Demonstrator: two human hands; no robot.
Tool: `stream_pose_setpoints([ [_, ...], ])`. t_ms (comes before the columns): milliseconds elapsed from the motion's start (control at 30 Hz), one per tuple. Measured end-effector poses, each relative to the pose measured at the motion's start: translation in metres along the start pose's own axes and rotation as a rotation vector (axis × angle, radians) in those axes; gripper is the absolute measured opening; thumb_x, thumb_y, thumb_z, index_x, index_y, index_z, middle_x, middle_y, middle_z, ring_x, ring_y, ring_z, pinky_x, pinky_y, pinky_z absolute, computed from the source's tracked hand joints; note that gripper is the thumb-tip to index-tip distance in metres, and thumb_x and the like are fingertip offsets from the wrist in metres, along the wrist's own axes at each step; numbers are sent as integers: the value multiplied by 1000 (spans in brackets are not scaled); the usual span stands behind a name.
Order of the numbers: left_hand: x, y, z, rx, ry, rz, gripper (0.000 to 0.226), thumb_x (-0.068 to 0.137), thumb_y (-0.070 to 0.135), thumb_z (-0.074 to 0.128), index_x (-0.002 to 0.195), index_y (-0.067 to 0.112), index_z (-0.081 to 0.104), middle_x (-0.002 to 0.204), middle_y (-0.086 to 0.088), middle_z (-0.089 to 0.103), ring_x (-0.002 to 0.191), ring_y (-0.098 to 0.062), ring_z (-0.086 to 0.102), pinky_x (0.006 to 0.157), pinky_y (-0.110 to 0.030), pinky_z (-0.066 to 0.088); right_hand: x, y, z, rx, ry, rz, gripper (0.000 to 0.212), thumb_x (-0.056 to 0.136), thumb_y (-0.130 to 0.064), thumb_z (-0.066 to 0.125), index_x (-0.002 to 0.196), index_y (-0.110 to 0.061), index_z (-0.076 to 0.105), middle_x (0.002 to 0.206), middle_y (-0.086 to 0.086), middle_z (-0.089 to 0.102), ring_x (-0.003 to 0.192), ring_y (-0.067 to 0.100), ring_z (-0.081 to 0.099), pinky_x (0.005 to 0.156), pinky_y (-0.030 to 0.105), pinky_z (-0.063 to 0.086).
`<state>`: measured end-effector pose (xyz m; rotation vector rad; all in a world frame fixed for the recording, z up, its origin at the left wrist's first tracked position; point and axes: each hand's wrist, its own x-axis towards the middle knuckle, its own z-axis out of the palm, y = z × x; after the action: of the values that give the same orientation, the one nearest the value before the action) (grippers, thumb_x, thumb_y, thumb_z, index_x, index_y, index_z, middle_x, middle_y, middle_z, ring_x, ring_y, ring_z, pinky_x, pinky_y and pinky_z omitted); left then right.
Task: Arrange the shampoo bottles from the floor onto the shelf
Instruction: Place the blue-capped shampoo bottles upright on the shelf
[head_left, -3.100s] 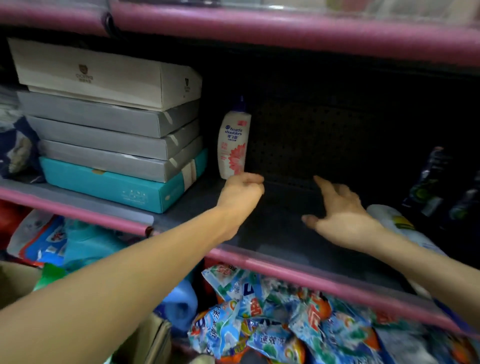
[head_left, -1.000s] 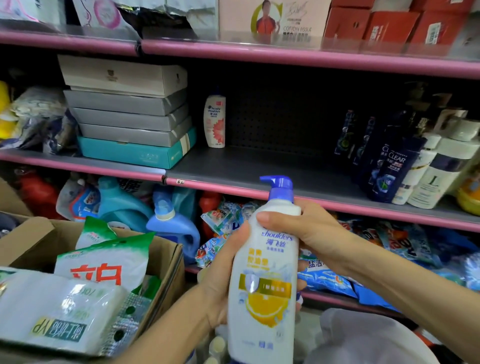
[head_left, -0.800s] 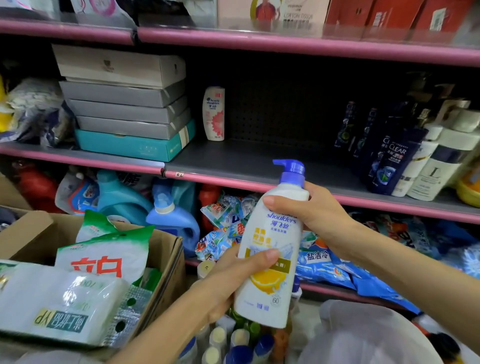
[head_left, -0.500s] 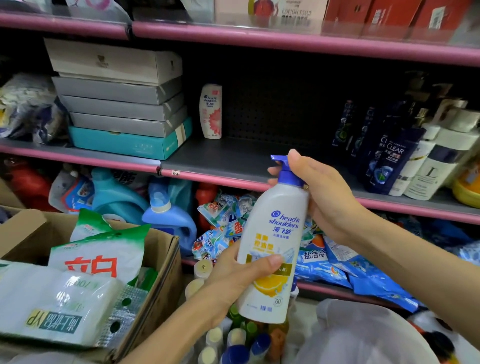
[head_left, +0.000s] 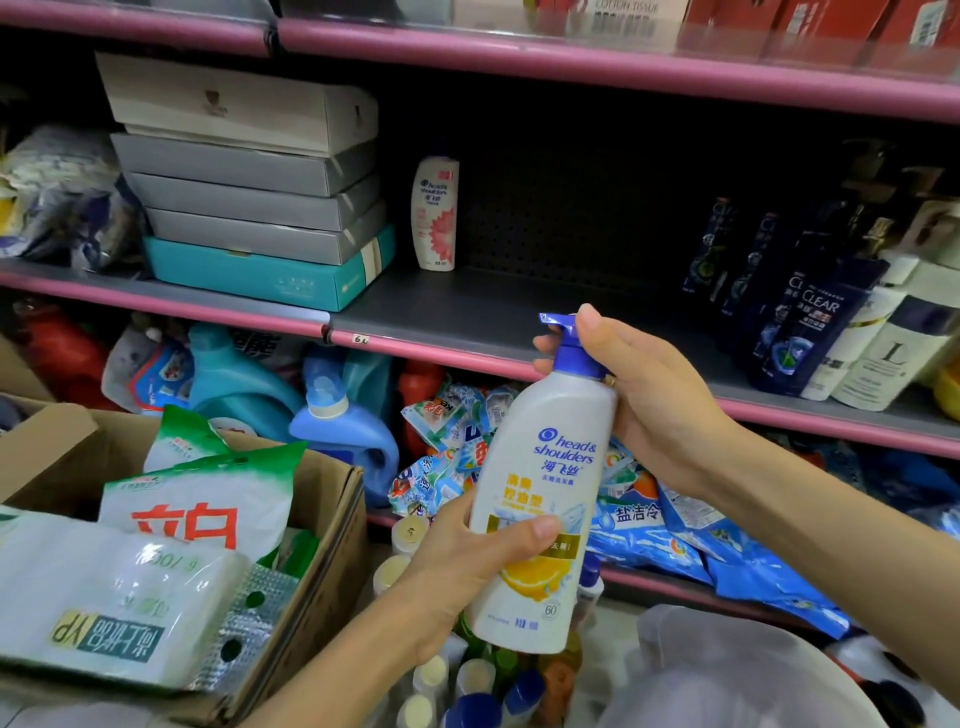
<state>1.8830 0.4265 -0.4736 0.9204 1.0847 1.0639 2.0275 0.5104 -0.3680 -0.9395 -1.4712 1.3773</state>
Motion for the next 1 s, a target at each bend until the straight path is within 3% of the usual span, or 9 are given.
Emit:
stream_pose_setpoints([
  [100,5,4,-6,-80,23,18,53,59,30,81,108,14,68,104,-12,73,97,-33,69,88,-49,54,-2,13,2,9,-88,39,46,78,-43,63,115,-16,60,105,-2,73,90,16,70,71,29,59],
  [267,28,33,-25,-209,104,148,49,67,29,82,111,12,68,104,-16,72,96,-33,69,82,-45,57,0,50,11,-87,-281,258,56,69,-41,74,119,-21,57,110,1,72,98,16,71,75,28,58],
  [333,41,45,-37,-214,163,164,55,62,35,77,110,11,69,103,-16,72,96,-33,69,84,-47,56,12,58,21,-78,-325,292,60,67,-38,80,121,-26,56,110,0,72,100,18,70,82,35,58],
  [400,56,55,-49,-196,205,192,58,60,40,76,110,10,68,103,-16,72,97,-33,69,85,-47,56,30,63,35,-102,-298,232,63,66,-30,82,123,-26,55,110,0,72,102,18,69,88,39,56],
  [533,93,81,-77,-120,267,287,65,51,46,77,106,13,68,96,-8,75,89,-24,72,75,-36,59,81,58,61,-79,-238,130,55,70,-13,81,119,-18,56,106,0,74,96,16,71,78,31,59],
  [700,155,134,-118,99,333,435,61,58,45,78,109,15,62,97,0,75,88,-14,72,67,-25,57,157,51,79,-98,-48,11,55,71,-14,82,115,-16,51,101,7,72,89,19,72,77,36,60],
  [767,180,155,-136,189,325,469,51,63,36,82,105,18,61,97,2,74,87,-10,71,68,-23,57,187,54,84,-119,21,-66,56,71,-13,82,114,-18,46,102,4,70,89,15,70,76,31,59],
  [867,208,175,-158,319,272,468,52,54,34,85,98,26,58,94,5,73,87,-8,70,70,-21,57,221,66,90,-190,58,-130,57,72,-16,82,111,-24,41,99,-6,66,91,9,67,78,28,56],
  [1000,232,173,-173,443,280,457,52,61,25,87,102,28,56,95,10,69,80,5,66,63,-11,52,247,90,95,-238,69,-125,54,72,-19,82,105,-27,40,97,-15,63,86,-1,63,64,14,51],
])
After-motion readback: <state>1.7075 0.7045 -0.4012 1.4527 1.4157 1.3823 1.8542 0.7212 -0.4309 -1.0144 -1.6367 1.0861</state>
